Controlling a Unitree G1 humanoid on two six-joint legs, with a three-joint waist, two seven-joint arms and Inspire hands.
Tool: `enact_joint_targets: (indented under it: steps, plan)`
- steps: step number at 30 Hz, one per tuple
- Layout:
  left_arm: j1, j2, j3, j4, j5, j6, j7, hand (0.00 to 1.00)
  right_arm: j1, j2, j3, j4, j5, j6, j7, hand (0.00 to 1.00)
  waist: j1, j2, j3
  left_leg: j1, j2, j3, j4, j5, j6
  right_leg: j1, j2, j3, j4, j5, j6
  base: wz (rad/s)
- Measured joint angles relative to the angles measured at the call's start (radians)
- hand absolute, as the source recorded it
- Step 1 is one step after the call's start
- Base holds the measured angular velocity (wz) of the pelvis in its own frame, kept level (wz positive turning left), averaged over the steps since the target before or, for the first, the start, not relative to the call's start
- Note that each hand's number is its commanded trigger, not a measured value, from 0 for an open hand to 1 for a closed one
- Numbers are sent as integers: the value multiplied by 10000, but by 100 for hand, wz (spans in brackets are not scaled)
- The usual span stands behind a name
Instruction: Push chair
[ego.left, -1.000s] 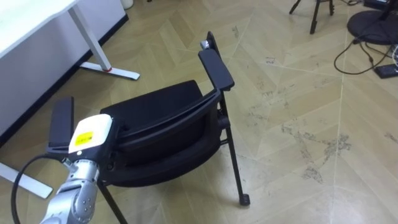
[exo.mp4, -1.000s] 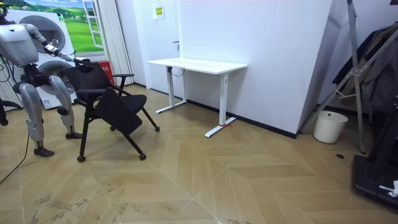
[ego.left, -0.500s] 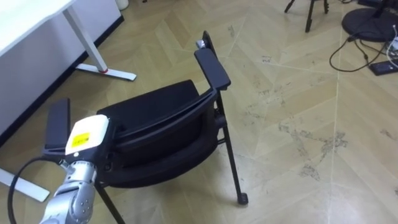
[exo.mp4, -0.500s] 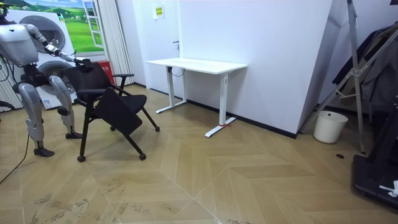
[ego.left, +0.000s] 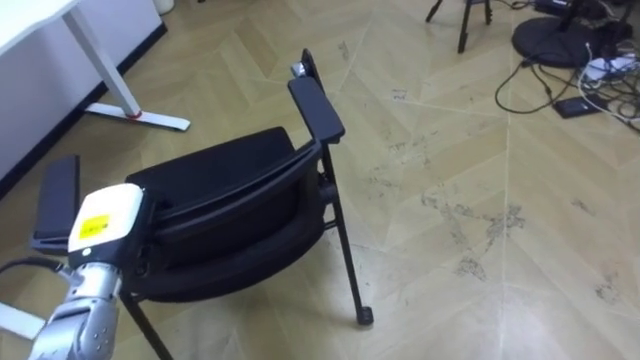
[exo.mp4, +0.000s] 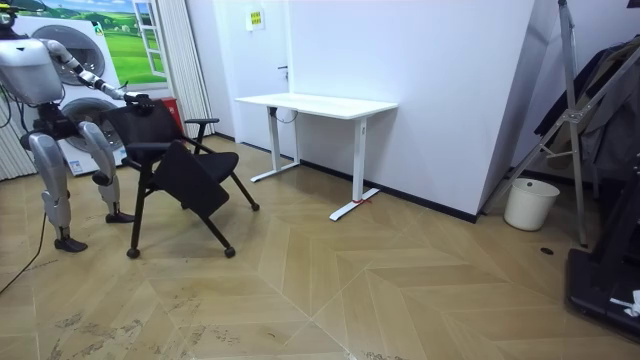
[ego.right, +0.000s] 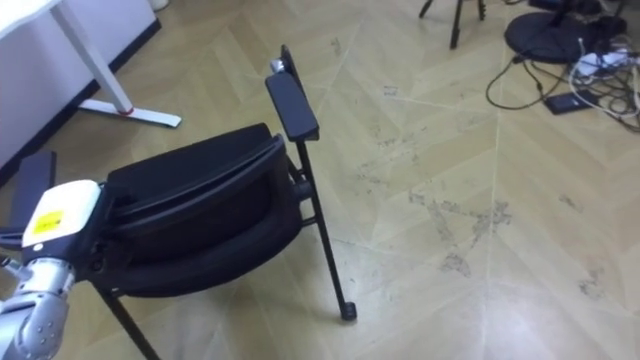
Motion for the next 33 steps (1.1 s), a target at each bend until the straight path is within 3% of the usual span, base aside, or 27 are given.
enact_joint_targets:
  steps: [5, 9, 13, 16, 20, 24, 28, 33]
  plan:
    - [143, 50, 75, 0, -42, -322, 473, 100, 300, 183, -58, -4270, -788, -1006, -2244, 0, -106, 29, -16, -239, 2, 24, 31, 5, 5, -318, 9, 88, 210, 4, 5, 0]
    - [142, 29, 92, -3, 6, -397, 540, 100, 88, 250, 87, -6429, -2381, -1208, -3262, 0, 4, -26, 22, -199, -5, 91, 25, 4, 5, -318, 0, 170, 176, 0, 12, -6]
    - [119, 32, 91, -40, -1, -311, 469, 100, -738, -160, 847, -7996, -3250, -1292, -3927, 0, 87, -71, 60, -66, -5, 187, -30, 5, 6, -292, 1, 250, 187, -1, 15, -7]
    - [-51, -17, 82, -48, 7, -221, 207, 100, -1508, -467, 1384, -8576, -3581, -1294, -3909, 0, 255, -59, 83, -55, -2, 192, -29, 5, 6, -314, 2, 256, 181, -9, 26, 0]
    - [-178, -25, -58, -194, 19, -172, 69, 100, -1683, -1024, 2236, -9564, -3745, -1225, -3578, 0, 545, -46, 108, -53, -3, 193, -59, 5, 6, -305, 6, 261, 183, -8, 25, 0]
    - [-203, -9, -160, -464, 46, -147, -81, 100, -1829, -1109, 2858, -9918, -4302, -1201, -3124, 0, 849, -67, 124, -48, -3, 217, -98, 4, 4, -294, 7, 256, 168, -6, 23, 0]
    - [-435, -8, -371, -520, 94, -133, -229, 100, -2140, -1188, 4055, -9917, -4776, -1195, -2470, 0, 1134, -113, 155, -22, -3, 217, -143, 5, 3, -288, 8, 240, 194, -2, 19, 0]
    - [-783, -8, -679, -497, 241, -148, -252, 100, -2568, -1277, 5304, -9905, -5084, -1187, -1286, 0, 1491, -254, 269, 111, -5, 197, -204, 3, -2, -137, 9, 173, 147, 2, 16, 0]
